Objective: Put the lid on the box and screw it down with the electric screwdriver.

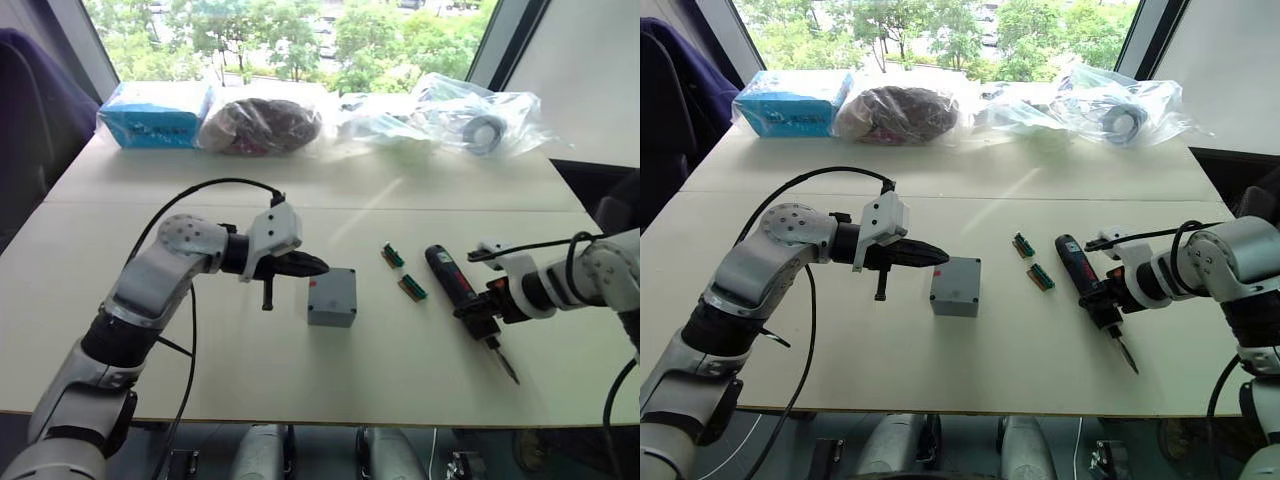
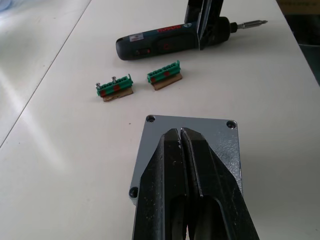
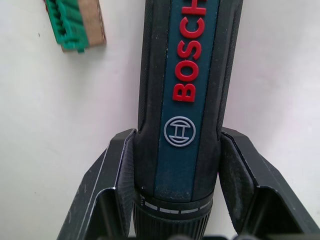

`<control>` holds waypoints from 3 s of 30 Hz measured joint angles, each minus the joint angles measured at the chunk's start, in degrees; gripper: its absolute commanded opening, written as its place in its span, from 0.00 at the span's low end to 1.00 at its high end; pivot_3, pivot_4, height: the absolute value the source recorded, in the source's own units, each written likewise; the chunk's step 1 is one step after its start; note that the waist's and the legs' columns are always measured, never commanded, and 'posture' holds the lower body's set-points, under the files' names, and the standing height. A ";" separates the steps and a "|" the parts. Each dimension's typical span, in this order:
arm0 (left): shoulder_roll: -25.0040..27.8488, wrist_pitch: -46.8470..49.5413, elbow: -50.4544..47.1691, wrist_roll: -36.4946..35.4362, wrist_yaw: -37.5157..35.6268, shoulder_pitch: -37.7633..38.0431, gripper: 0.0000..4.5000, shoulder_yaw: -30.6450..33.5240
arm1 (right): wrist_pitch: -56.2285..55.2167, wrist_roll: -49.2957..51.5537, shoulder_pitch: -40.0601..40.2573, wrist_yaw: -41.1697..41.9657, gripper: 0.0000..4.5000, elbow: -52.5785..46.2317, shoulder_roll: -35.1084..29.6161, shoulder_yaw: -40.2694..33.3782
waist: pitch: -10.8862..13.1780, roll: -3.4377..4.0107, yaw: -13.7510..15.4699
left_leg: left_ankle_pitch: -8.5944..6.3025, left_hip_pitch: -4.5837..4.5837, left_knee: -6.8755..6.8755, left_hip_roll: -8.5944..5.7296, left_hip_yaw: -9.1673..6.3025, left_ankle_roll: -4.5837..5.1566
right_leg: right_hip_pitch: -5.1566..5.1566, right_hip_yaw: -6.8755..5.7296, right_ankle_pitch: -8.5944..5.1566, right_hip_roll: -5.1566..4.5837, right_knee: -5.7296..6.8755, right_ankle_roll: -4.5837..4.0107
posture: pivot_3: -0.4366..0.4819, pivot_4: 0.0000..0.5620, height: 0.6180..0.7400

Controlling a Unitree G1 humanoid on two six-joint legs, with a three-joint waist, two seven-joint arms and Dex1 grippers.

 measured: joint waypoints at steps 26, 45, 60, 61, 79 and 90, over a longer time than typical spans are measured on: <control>-2.82 1.47 11.21 -1.21 -1.07 -0.28 0.00 2.20 | -39.89 -4.84 4.15 -9.27 0.40 -29.87 40.10 -19.98 | 0.17 0.27 -1.18 | 0.28 -0.78 -0.01 0.44 0.11 -0.48 | -0.98 0.05 0.19 0.42 0.24 0.16 | 0.48 0.27 1.00; -2.09 -1.44 5.74 3.19 -0.74 3.87 0.00 -2.36 | -59.77 -19.25 14.59 -6.48 0.40 -26.05 46.23 -8.80 | 0.16 0.27 -1.40 | 0.31 -0.72 0.05 0.36 0.11 -0.51 | -0.97 0.09 0.31 0.50 0.28 0.18 | 0.48 0.27 1.00; -3.68 -2.59 8.85 3.06 -0.02 3.39 0.00 -1.70 | -63.30 -23.21 16.75 -4.44 0.40 -22.61 46.76 -7.56 | 0.14 0.25 -1.44 | 0.31 -0.65 0.06 0.36 0.11 -0.51 | -0.92 0.09 0.31 0.50 0.32 0.18 | 0.48 0.27 1.00; -3.68 -2.61 8.85 3.06 -0.02 3.39 0.00 -1.70 | -63.47 -23.44 16.64 -4.80 0.40 -22.61 47.02 -7.69 | 0.14 0.25 -1.43 | 0.31 -0.65 0.06 0.37 0.11 -0.51 | -0.92 0.09 0.31 0.50 0.32 0.18 | 0.48 0.27 1.00; -3.74 -2.80 8.95 3.08 0.01 3.43 0.00 -1.76 | -62.39 -22.47 16.06 -6.93 0.40 -24.61 48.58 -8.00 | 0.14 0.25 -1.40 | 0.33 -0.64 0.06 0.37 0.12 -0.55 | -0.91 0.09 0.31 0.50 0.34 0.18 | 0.48 0.27 1.00; -3.73 -2.73 8.93 3.08 -0.02 3.44 0.00 -1.75 | -62.48 -23.84 17.03 -6.07 0.40 -24.60 47.97 -7.26 | 0.14 0.25 -1.39 | 0.32 -0.64 0.06 0.37 0.12 -0.53 | -0.91 0.09 0.31 0.50 0.34 0.18 | 0.48 0.27 1.00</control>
